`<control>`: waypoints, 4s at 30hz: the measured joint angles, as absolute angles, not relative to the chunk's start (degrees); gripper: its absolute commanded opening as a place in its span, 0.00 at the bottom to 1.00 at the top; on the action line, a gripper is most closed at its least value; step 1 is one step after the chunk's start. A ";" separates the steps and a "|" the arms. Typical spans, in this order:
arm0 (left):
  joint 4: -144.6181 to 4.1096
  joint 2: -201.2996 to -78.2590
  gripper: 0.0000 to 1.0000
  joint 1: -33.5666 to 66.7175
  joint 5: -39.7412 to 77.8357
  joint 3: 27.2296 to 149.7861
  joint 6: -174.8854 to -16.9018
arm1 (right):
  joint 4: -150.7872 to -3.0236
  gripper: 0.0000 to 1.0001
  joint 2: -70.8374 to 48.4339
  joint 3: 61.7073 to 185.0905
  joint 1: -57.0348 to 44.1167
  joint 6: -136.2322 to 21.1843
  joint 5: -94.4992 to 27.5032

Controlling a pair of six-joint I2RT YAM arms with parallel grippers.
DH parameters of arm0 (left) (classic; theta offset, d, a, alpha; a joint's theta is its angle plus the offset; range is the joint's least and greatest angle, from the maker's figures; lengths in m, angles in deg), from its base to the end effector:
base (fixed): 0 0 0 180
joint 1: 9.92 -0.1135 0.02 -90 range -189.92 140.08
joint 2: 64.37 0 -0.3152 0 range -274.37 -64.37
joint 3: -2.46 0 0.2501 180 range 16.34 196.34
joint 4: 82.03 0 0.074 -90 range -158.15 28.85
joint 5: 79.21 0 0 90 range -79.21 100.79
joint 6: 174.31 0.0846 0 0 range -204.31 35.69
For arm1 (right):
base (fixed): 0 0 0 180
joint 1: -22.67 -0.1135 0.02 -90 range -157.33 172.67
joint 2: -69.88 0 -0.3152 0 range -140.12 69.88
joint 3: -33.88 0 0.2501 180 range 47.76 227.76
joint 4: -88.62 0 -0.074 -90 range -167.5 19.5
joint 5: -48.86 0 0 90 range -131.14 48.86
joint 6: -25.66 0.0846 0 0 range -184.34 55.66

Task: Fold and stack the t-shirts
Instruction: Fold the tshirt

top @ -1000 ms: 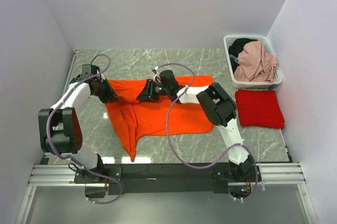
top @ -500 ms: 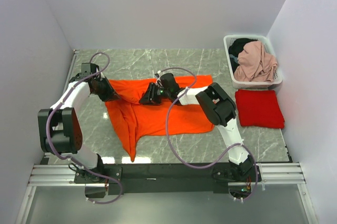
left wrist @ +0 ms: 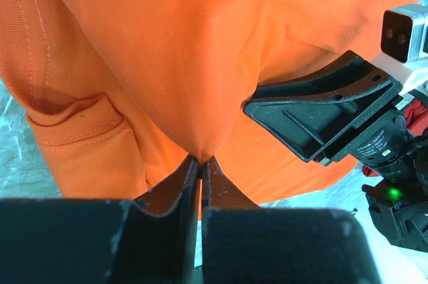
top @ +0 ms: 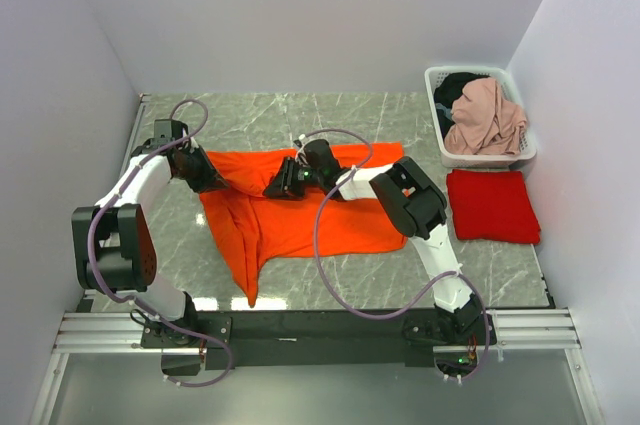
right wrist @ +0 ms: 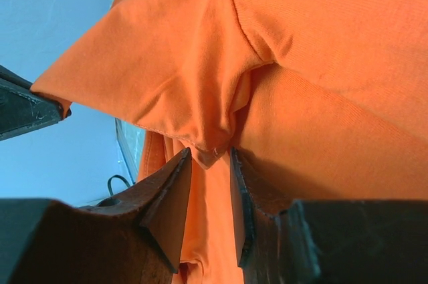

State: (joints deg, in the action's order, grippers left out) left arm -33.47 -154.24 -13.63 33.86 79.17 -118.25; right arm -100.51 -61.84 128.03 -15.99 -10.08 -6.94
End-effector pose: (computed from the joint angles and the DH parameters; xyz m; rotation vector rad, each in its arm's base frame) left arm 0.3362 -0.0114 0.2380 -0.7355 2.5850 -0.7052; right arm 0.4034 0.3836 0.1277 -0.1079 2.3909 1.5154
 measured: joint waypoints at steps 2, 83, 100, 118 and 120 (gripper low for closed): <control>-33.50 -154.24 0.08 -13.74 33.88 79.17 -118.27 | -100.55 0.36 -61.93 128.14 -16.03 -9.97 -6.88; -37.56 -145.78 0.74 -17.89 16.90 72.72 -123.67 | -73.18 0.43 -38.45 123.16 -2.41 -33.20 -24.93; -44.18 -179.00 0.42 -18.48 15.69 95.47 -124.17 | -64.18 0.37 -48.03 128.76 11.42 -30.71 -28.78; -41.78 -187.85 0.48 -21.34 15.71 108.00 -127.08 | -61.25 0.37 -55.81 137.78 16.01 -22.21 -25.13; -41.74 -188.44 0.54 -21.61 16.13 109.29 -127.16 | -60.66 0.37 -56.99 139.88 16.23 -22.23 -25.04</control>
State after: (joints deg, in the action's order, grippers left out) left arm -41.74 -188.44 -21.61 16.13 109.29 -127.16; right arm -60.66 -56.99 139.88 16.23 -22.23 -25.04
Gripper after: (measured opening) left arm 0.496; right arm 0.364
